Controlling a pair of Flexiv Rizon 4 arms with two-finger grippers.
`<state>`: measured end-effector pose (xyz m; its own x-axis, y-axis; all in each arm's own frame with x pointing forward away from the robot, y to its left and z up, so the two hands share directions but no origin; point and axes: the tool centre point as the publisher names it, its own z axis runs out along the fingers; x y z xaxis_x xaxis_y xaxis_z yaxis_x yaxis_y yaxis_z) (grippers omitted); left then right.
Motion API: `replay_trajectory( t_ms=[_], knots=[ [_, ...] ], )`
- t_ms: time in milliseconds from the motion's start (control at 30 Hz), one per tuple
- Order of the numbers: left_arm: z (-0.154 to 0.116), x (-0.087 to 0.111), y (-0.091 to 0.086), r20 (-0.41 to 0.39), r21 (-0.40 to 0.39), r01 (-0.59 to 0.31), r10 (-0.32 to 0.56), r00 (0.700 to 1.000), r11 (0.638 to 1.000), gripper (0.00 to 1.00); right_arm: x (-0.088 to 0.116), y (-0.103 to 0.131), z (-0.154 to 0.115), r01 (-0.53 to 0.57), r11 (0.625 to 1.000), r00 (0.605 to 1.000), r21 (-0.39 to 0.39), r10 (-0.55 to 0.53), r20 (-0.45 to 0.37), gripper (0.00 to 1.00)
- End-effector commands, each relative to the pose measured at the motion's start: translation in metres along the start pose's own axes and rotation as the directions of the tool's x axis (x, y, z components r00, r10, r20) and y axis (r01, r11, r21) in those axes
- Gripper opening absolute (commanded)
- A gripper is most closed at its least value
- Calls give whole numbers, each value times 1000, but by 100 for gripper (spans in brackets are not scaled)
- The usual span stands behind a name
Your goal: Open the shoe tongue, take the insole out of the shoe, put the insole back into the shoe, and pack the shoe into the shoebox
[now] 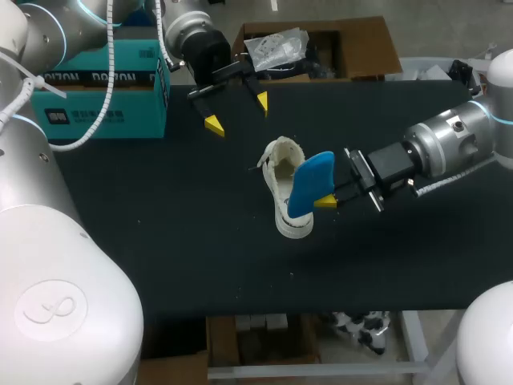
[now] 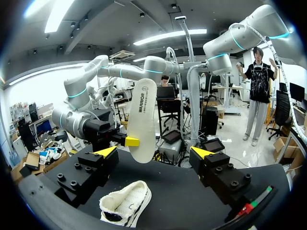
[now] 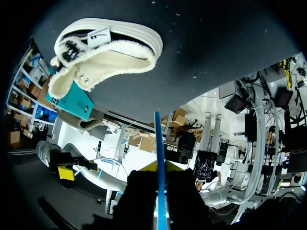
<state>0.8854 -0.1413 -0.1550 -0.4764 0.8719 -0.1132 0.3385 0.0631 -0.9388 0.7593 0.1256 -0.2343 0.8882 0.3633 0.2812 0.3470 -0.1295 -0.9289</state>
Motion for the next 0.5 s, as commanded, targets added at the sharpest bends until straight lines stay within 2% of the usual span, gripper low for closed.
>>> replay_trajectory(
  t_ms=[33, 133, 167, 233, 267, 333, 400, 433, 500],
  knots=[
    [-1, -1, 1, -3, 4, 1, -1, 1000, 1000, 100, -1, 0, -1, 1, 1000, 1000, 4, -1, 0, 0],
    [9, -1, -3, 174, -32, 41, -35, 984, 999, 100, 4, 3, 1, 12, 1000, 999, -3, -12, -38, 0],
    [14, 2, -4, 202, -34, 36, -28, 979, 999, 100, 6, 5, 3, 6, 1000, 999, -8, -7, -46, 0],
    [22, 9, -6, 304, -46, 53, -36, 952, 998, 100, 11, 11, 5, -2, 1000, 997, -5, 2, -72, 0],
    [28, 12, -7, 322, -55, 43, -23, 947, 998, 100, 14, 13, 5, -13, 1000, 997, -13, 12, -81, 0],
    [36, 19, -10, 406, -72, 62, -27, 914, 996, 100, 18, 16, 5, -18, 1000, 995, -16, 17, -100, 0],
    [44, 26, -12, 452, -48, 61, -33, 891, 997, 100, 22, 17, 3, -19, 1000, 993, -24, 16, -116, 0],
    [48, 29, -12, 484, -83, 64, -16, 875, 994, 100, 24, 17, 3, -9, 1000, 993, -28, 6, -118, 0],
    [56, 33, -11, 530, -98, 66, -4, 848, 993, 100, 28, 19, 2, -21, 999, 991, -47, 14, -136, 0]
  ],
)
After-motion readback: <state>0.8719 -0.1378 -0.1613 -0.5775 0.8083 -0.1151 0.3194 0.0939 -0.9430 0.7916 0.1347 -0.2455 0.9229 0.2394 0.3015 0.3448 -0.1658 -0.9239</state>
